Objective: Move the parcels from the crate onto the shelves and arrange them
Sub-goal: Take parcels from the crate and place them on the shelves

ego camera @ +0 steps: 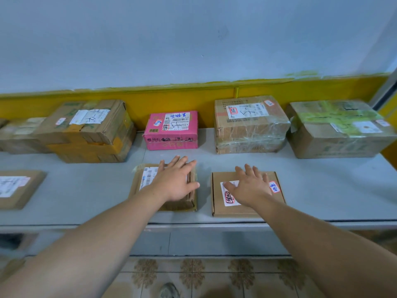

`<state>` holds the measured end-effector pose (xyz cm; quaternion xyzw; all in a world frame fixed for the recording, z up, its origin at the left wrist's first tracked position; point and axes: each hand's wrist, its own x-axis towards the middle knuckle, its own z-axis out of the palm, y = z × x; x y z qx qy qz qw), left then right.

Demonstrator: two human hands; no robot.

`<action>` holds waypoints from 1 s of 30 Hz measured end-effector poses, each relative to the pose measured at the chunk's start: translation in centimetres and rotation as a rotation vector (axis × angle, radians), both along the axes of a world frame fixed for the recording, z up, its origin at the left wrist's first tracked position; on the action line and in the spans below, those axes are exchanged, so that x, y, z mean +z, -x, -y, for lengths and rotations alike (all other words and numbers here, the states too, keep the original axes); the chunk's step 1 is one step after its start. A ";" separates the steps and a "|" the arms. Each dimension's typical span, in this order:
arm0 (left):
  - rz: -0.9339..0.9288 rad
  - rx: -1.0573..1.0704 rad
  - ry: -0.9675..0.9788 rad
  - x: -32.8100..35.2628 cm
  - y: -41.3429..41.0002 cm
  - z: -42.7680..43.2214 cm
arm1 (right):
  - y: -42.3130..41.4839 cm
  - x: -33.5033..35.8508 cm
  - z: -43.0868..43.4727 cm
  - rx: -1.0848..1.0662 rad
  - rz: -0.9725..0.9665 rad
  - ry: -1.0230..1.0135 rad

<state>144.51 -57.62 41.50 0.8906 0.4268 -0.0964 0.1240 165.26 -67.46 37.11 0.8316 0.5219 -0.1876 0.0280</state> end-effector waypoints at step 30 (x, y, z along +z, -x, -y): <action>-0.046 0.492 -0.147 12.2 48.5 11.2 | 50.0 18.3 -8.0 0.797 0.032 -0.255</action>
